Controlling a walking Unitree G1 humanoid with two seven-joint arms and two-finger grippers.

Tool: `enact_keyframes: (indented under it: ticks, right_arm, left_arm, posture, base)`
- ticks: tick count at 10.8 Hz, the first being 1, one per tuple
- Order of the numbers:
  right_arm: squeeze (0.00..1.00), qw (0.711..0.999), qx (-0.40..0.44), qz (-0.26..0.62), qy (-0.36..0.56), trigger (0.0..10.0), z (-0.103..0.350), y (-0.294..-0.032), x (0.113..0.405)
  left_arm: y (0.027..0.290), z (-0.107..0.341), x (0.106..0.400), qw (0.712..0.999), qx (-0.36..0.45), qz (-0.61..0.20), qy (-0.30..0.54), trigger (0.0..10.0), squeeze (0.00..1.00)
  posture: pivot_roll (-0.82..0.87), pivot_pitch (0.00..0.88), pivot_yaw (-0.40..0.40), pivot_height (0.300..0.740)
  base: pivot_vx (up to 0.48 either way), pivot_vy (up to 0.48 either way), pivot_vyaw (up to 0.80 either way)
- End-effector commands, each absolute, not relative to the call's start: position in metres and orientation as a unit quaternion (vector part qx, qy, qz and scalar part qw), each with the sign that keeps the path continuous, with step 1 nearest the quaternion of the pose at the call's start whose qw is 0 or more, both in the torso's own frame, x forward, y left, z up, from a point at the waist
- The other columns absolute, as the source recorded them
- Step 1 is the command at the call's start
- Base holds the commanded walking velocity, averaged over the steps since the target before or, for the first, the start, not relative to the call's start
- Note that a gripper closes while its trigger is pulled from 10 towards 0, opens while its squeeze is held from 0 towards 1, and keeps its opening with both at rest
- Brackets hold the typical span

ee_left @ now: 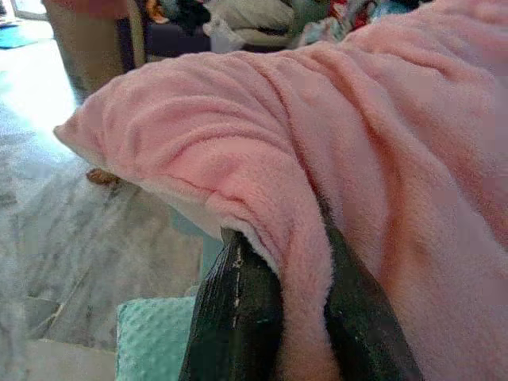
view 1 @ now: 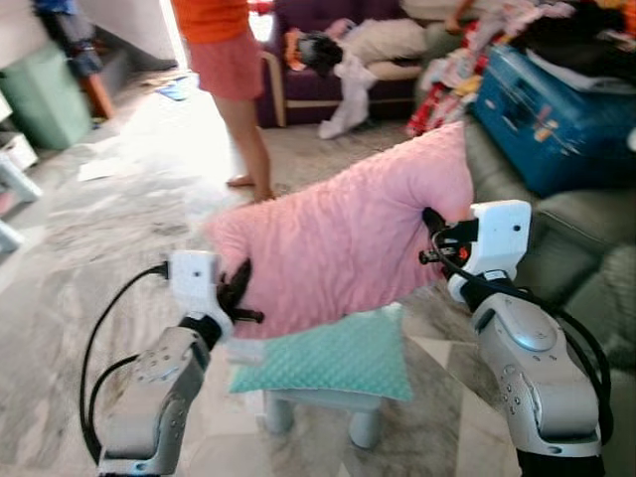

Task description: Move the pillow to the sofa

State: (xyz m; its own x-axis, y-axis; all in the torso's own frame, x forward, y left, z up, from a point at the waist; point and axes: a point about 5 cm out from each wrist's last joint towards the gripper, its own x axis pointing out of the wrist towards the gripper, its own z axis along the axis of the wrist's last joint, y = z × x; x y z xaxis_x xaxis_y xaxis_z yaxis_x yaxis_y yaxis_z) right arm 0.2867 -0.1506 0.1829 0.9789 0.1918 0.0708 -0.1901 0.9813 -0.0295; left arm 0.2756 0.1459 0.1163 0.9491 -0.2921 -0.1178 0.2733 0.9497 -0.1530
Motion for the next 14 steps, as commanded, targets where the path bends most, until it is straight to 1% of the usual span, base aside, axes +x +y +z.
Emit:
enact_keyframes:
  ticks: [1, 2, 6, 8, 13, 14]
  right_arm:
    - [0.0, 0.994, -0.011, 0.096, -0.05, 10.0, 0.1904, -0.1489, 0.2876]
    - [0.0, 0.994, -0.013, 0.095, -0.05, 10.0, 0.191, -0.1495, 0.2878]
    - [0.0, 0.994, -0.016, 0.096, -0.047, 10.0, 0.191, -0.15, 0.2887]
    - [0.0, 0.994, -0.017, 0.097, -0.047, 10.0, 0.1914, -0.1501, 0.2892]
    - [0.0, 0.994, -0.016, 0.097, -0.042, 10.0, 0.1906, -0.1504, 0.2888]
    - [0.0, 0.994, -0.016, 0.097, -0.042, 10.0, 0.1906, -0.1506, 0.2886]
  left_arm:
    - [0.143, 0.1214, 0.2777, 0.984, -0.049, -0.16, 0.052, 10.0, 0.0]
    - [0.1409, 0.1205, 0.2771, 0.98, -0.067, -0.174, 0.063, 10.0, 0.0]
    - [0.1373, 0.1165, 0.278, 0.976, -0.1, -0.173, 0.082, 10.0, 0.0]
    - [0.1384, 0.1171, 0.2787, 0.978, -0.075, -0.177, 0.076, 10.0, 0.0]
    - [0.1356, 0.1144, 0.2785, 0.975, -0.08, -0.189, 0.087, 10.0, 0.0]
    - [0.1355, 0.1146, 0.2787, 0.975, -0.092, -0.183, 0.087, 10.0, 0.0]
  posture:
    - [-0.24, 0.019, 0.03, 0.74]
    - [-0.24, 0.017, 0.03, 0.74]
    - [-0.24, 0.012, 0.025, 0.74]
    - [-0.25, 0.012, 0.025, 0.74]
    - [-0.25, 0.014, 0.026, 0.74]
    - [-0.25, 0.016, 0.024, 0.74]
  base:
    - [0.0, 0.0, -0.8]
    - [0.0, 0.0, -0.8]
    - [0.0, 0.0, -0.8]
    - [0.0, 0.0, -0.8]
    - [0.0, 0.0, -0.8]
    - [0.0, 0.0, -0.79]
